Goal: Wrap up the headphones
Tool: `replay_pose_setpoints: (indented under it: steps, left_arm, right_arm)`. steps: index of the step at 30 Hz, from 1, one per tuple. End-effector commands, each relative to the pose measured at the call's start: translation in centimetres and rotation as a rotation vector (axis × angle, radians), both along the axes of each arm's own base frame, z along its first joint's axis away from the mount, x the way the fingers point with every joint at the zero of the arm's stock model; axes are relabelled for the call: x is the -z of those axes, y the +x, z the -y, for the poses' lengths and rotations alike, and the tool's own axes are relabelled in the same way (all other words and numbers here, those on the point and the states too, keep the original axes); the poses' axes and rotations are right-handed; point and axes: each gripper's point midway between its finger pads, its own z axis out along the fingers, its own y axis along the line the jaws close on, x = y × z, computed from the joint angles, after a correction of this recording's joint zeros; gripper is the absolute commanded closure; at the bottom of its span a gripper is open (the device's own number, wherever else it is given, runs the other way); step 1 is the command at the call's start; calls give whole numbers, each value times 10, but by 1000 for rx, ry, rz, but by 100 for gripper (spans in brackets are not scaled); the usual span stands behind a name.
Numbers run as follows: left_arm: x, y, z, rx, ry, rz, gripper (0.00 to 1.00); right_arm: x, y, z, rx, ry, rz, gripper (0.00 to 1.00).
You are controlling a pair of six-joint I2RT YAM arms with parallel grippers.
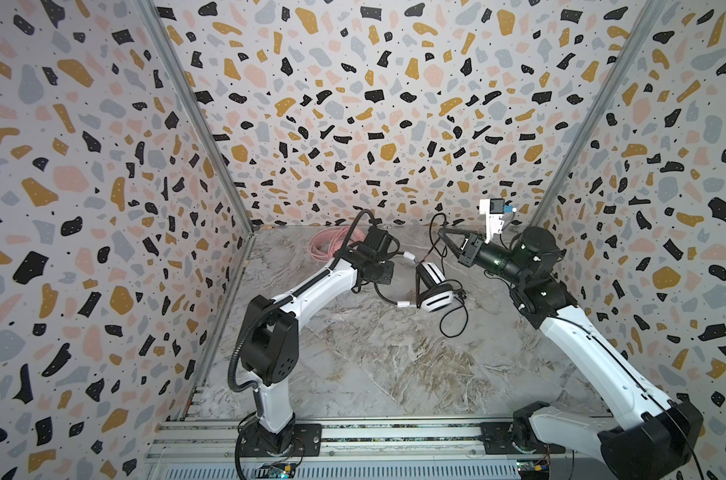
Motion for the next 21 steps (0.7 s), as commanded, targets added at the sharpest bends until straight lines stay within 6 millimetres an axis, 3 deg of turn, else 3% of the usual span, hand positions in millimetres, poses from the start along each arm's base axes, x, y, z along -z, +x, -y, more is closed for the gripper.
replay_pose_setpoints:
  steps: [1, 5, 9, 13, 17, 21]
  left_arm:
    - [-44, 26, -17, -151, -237, 99, 89]
    - [-64, 35, -44, -276, -353, 187, 90]
    - [-83, 38, -67, -354, -382, 267, 90]
    - [-105, 37, -96, -433, -369, 351, 90]
    - [-130, 22, -130, -547, -371, 480, 90]
    - [-155, -3, -164, -680, -425, 636, 90]
  right_arm:
    - [-23, -21, 0, 5, 40, 101, 99]
    - [-1, -28, -10, -20, 92, 48, 99]
    - [-1, -34, -20, -12, 76, 69, 100]
    - [-2, -30, -17, 31, 10, 105, 99]
    - [-4, -29, -8, 87, -27, 136, 99]
    - [-2, -33, -12, 67, -27, 150, 99]
